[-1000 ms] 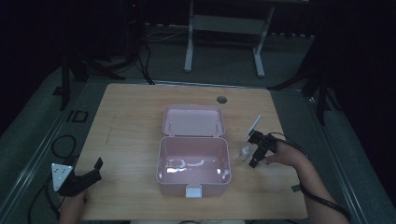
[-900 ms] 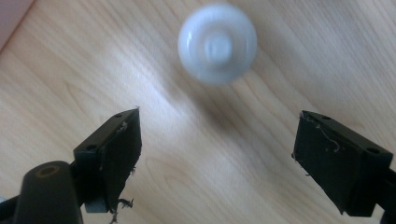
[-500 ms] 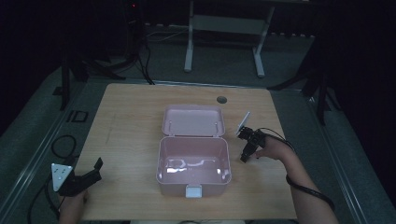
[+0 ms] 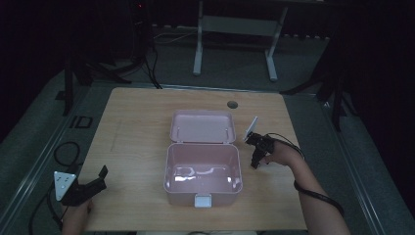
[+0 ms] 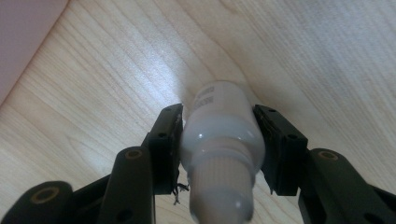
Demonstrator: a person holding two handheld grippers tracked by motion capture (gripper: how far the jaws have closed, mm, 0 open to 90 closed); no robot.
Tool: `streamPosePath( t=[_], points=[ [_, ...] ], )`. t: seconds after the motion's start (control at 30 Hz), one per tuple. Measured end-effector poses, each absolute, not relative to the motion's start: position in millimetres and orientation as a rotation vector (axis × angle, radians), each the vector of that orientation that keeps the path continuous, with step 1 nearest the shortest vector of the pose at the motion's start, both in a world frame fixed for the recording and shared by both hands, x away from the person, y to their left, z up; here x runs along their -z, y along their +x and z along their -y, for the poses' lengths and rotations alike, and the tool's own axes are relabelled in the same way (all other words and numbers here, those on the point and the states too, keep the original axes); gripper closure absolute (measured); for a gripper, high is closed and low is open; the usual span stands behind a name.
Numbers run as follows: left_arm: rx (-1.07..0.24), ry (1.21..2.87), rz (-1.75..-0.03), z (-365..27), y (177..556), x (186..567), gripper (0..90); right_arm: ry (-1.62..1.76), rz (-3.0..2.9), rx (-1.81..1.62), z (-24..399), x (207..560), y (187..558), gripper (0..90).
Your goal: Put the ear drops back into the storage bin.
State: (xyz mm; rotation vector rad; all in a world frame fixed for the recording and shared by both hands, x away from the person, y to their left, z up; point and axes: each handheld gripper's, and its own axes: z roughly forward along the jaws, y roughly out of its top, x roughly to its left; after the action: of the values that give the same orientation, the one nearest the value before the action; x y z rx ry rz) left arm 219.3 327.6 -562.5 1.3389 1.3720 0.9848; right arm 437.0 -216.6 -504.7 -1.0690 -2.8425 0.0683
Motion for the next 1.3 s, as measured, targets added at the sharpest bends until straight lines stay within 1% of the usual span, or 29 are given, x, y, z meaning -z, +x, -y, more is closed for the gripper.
streamPosePath(
  t=[0.03,0.2,0.4,0.7,1.3],
  points=[
    [-0.986,1.34,-1.371,-327.5,219.2,562.5,0.5,-1.067,2.84,-0.075,216.4,505.2,437.1,56.8],
    [-0.987,1.341,-1.372,-327.4,219.3,562.5,0.5,-1.04,2.856,-0.093,216.4,503.3,437.5,59.4],
    [-0.987,1.341,-1.373,-327.3,219.4,562.5,0.5,-1.002,2.887,-0.085,217.8,497.5,434.2,59.5],
    [-0.99,1.341,-1.375,-327.1,219.6,562.5,0.5,-0.862,2.944,-0.089,227.8,488.1,421.2,59.5],
    [-0.991,1.341,-1.378,-326.9,219.7,562.4,0.5,-0.529,3.046,-0.028,250.4,478.8,386.9,59.5]
  ],
)
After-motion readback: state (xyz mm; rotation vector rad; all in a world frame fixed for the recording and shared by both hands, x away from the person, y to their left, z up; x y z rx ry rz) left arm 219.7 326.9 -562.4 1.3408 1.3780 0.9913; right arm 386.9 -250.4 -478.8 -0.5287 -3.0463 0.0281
